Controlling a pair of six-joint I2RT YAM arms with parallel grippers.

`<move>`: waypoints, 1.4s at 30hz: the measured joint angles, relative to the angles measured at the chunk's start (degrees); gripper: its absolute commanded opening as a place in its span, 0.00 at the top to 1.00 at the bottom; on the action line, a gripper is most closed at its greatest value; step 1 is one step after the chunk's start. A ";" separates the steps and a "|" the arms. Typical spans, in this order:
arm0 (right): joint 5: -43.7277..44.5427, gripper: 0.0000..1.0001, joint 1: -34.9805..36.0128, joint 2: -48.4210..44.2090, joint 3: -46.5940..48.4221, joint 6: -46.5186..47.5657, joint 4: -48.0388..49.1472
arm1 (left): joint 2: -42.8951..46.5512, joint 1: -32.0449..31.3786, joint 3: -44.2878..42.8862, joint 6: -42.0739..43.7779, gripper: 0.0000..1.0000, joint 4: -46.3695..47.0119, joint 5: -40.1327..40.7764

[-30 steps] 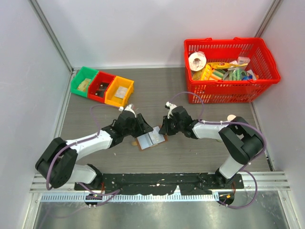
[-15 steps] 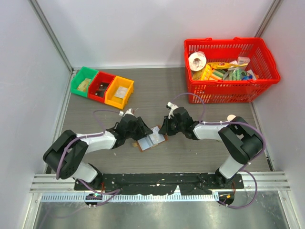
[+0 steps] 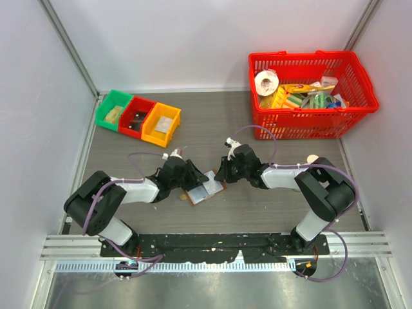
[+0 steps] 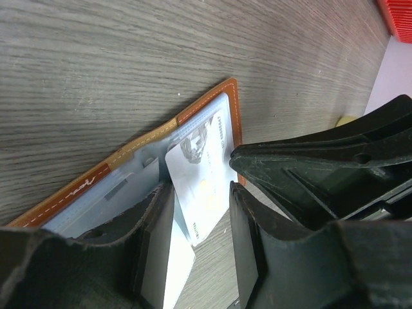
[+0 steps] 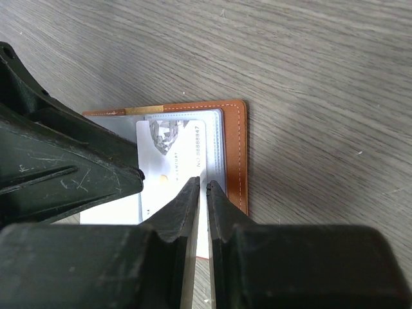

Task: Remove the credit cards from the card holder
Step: Remove the credit card from the card holder.

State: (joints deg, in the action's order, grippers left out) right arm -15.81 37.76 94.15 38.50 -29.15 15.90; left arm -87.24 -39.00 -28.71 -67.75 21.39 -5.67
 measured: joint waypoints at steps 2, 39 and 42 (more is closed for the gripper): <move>0.02 0.85 0.00 0.00 -0.04 -0.02 0.13 | 0.02 -0.02 0.83 -0.79 0.60 1.46 -0.11; 0.61 0.85 -0.11 0.00 -0.94 -0.94 0.26 | 8.98 -1.66 10.36 -5.09 1.00 3.17 1.57; 0.35 0.84 -0.11 -0.04 -0.94 -0.96 0.22 | 8.98 -1.66 10.34 -5.31 1.00 2.99 1.57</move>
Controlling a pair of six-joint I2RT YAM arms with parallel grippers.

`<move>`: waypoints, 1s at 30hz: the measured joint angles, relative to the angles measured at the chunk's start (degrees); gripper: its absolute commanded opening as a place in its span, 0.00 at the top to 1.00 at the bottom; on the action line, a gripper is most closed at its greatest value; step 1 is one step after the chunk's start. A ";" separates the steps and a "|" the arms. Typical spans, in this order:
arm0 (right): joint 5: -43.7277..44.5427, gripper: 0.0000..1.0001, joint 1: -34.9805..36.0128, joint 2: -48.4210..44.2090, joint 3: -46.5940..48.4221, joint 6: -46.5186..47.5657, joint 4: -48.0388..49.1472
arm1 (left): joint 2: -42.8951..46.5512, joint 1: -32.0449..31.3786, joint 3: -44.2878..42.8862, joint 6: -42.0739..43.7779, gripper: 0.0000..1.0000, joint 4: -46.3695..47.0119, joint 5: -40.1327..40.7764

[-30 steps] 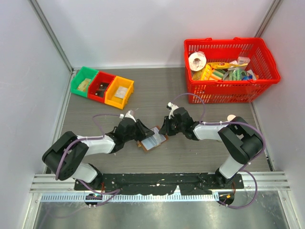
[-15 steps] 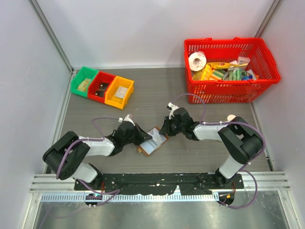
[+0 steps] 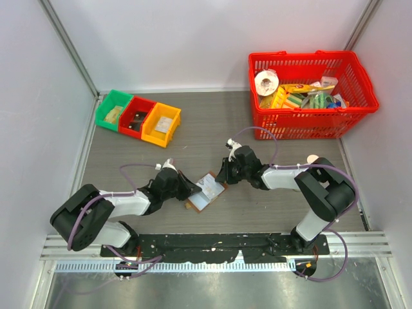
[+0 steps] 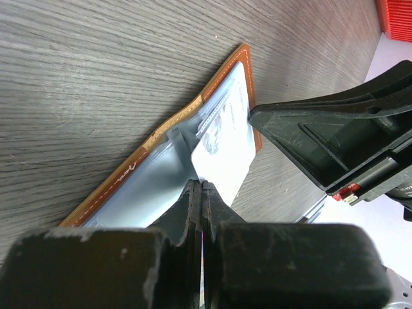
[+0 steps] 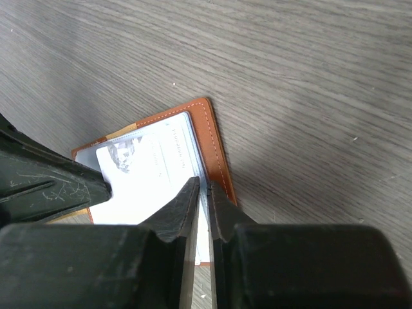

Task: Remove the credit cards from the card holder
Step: Remove the credit card from the card holder.

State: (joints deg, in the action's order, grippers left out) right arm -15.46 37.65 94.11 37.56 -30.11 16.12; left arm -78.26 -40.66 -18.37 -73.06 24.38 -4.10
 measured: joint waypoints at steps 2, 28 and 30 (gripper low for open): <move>-0.33 0.82 0.00 -0.37 0.00 0.02 -0.52 | -0.07 -0.04 0.00 0.00 1.00 -0.07 0.00; -9.68 0.79 -0.17 1.42 -1.20 -3.65 4.92 | -0.09 -0.09 0.00 0.00 1.00 -1.16 0.02; -9.68 0.79 -0.24 1.42 -1.55 -3.74 5.51 | 0.17 -0.11 0.00 0.00 0.99 -1.40 0.09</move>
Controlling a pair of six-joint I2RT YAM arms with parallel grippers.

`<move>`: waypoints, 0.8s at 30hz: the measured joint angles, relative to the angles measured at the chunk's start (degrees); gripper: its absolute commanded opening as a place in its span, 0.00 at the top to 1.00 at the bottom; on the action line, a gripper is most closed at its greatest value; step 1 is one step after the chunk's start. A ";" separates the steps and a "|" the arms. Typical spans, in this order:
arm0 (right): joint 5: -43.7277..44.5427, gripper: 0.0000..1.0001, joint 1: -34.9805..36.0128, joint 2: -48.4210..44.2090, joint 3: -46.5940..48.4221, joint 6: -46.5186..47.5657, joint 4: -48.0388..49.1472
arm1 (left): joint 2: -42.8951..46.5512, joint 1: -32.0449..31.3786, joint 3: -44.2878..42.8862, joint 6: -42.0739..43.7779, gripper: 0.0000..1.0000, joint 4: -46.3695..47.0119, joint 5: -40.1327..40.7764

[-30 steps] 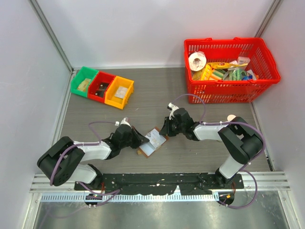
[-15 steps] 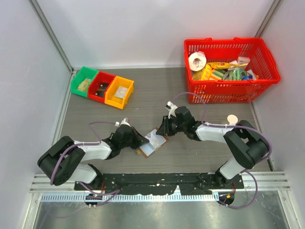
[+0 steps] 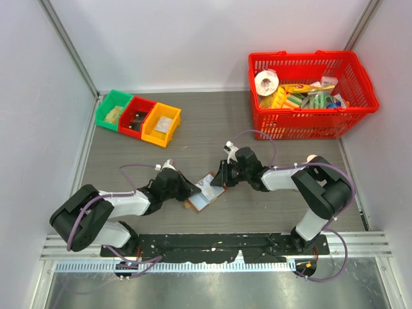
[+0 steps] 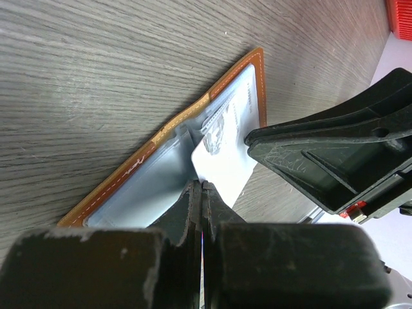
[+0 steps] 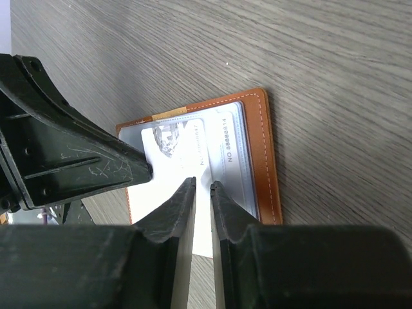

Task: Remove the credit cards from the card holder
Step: Remove the credit card from the card holder.

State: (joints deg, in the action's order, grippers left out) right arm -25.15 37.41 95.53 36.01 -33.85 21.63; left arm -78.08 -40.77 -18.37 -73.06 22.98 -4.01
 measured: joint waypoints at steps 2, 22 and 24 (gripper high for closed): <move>-0.02 0.80 -0.02 0.00 -0.46 -0.04 0.72 | 0.15 0.00 0.00 0.00 0.91 -0.13 0.11; -0.04 0.81 -0.13 0.00 -2.25 -1.05 4.04 | -2.12 -0.15 -0.28 -0.52 0.83 3.26 0.17; -0.04 0.81 -0.13 0.00 -2.29 -1.07 4.09 | -2.56 -0.20 -0.31 -0.79 0.91 3.43 0.26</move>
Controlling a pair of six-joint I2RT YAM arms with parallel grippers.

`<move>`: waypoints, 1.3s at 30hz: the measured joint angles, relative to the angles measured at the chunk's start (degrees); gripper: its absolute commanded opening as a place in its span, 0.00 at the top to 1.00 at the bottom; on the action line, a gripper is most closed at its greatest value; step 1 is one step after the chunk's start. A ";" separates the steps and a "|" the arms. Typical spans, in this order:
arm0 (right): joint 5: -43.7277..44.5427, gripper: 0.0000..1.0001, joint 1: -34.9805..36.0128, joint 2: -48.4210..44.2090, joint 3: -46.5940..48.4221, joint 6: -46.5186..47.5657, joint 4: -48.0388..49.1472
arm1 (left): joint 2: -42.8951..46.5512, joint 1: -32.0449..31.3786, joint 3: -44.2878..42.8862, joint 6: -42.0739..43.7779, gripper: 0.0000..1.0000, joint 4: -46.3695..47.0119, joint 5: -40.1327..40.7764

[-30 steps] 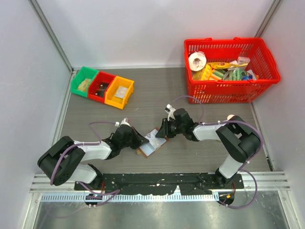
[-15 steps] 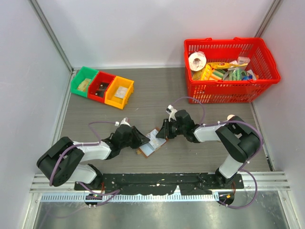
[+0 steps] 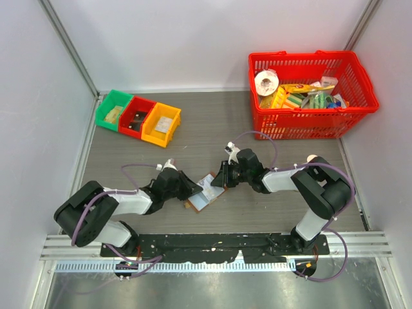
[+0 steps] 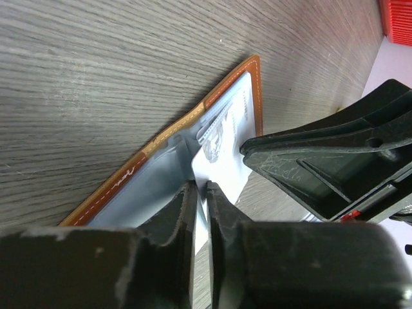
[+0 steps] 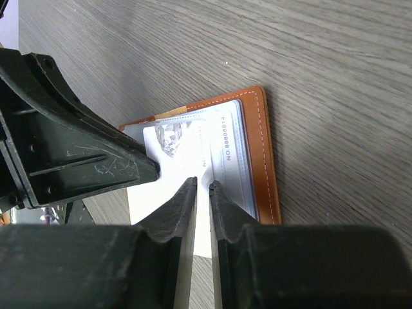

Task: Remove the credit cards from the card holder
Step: Remove the credit card from the card holder.

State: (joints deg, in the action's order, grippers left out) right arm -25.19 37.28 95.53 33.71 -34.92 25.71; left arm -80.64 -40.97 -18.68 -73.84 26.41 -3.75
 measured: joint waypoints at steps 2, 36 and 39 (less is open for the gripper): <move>0.02 0.81 0.00 0.00 -0.02 -0.04 0.02 | -0.13 -0.07 0.02 -0.13 0.97 -0.15 0.15; 2.12 0.41 -0.37 -17.59 7.50 12.07 -21.49 | 36.50 -0.28 3.65 16.72 1.00 -26.03 4.04; 0.13 0.35 -0.37 -21.90 11.39 17.33 -25.53 | 35.47 -0.28 -1.20 24.26 1.00 -28.81 0.83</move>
State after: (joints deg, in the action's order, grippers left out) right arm -25.06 36.91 73.63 45.10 -17.58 0.19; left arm -45.17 -41.25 -19.88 -49.58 -2.39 -2.92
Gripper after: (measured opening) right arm 0.611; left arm 0.009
